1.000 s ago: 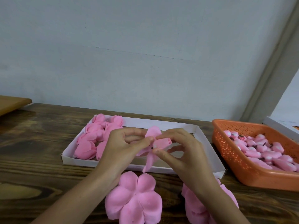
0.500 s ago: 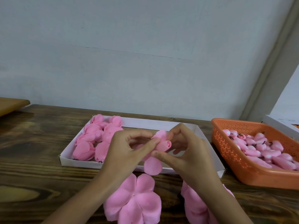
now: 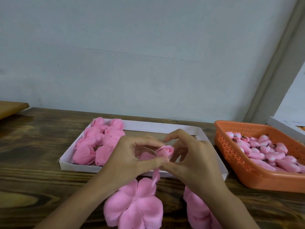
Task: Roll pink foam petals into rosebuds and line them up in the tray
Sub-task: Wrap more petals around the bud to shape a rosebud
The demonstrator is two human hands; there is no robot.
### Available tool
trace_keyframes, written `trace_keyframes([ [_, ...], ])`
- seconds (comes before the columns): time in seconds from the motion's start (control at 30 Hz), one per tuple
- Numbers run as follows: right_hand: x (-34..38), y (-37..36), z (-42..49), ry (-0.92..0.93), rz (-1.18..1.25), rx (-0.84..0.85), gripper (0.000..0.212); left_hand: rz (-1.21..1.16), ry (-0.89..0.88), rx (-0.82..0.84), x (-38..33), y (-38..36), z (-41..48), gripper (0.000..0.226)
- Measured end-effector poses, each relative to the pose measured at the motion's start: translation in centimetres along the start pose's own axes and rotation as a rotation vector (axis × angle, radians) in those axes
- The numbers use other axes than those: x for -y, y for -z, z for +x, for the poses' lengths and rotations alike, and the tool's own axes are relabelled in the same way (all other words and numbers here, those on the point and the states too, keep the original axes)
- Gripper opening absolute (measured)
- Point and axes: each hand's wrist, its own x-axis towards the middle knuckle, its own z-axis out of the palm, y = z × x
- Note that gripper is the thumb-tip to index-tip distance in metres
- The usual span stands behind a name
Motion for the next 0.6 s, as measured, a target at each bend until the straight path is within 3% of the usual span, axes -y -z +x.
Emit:
trace_keyframes([
  [0.13, 0.0, -0.3, 0.0, -0.007, 0.028, -0.016, 0.044, -0.045, 0.022, -0.086, -0.1, 0.0, 0.1, 0.016],
  [0.33, -0.7, -1.1, 0.0, -0.127, 0.385, -0.016, 0.028, -0.107, 0.041, -0.137, -0.1, 0.2, 0.2, 0.018],
  [0.53, -0.8, -0.7, 0.4, -0.166, 0.621, -0.085, 0.024, -0.144, 0.215, -0.102, 0.1, 1.6, 0.5, 0.048],
  [0.6, -1.0, -0.6, 0.5, -0.200, 0.681, -0.096, 0.026, -0.086, 0.321, -0.071, 0.5, 2.1, 0.6, 0.043],
])
